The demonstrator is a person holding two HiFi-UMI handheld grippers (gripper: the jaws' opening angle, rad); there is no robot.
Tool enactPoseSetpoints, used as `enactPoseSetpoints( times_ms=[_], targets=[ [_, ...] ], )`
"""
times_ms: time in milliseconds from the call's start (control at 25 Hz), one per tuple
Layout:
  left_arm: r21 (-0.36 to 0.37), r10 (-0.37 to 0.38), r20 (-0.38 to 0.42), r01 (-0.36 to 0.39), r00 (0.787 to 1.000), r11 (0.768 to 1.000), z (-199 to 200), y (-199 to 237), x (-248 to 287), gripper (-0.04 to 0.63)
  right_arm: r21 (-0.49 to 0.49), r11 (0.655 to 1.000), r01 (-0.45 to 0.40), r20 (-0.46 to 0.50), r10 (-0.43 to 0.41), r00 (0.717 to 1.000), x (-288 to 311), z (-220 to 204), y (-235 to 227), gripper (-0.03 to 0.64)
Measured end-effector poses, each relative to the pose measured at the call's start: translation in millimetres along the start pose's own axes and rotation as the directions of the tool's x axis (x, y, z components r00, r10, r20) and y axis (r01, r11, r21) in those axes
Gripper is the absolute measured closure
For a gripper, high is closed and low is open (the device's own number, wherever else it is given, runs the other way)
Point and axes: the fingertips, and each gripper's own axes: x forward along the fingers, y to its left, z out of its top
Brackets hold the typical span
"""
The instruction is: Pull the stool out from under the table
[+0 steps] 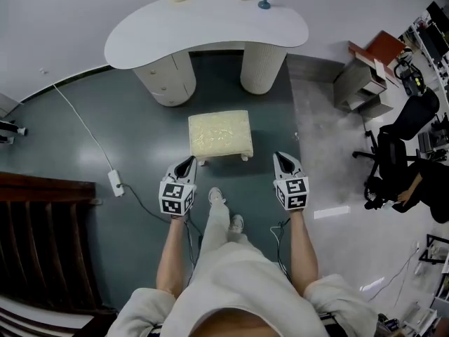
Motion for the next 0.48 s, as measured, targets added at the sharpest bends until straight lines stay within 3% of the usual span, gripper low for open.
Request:
enactPoseSetpoints(
  times_ms=[480],
  targets=[
    [0.030, -0.009, 0.052, 0.007, 0.999, 1.000, 39, -42, -59, 0.583, -0.003, 1.000, 0.023, 0.059, -0.023, 0.998, -82, 23, 6, 0.620]
  ],
)
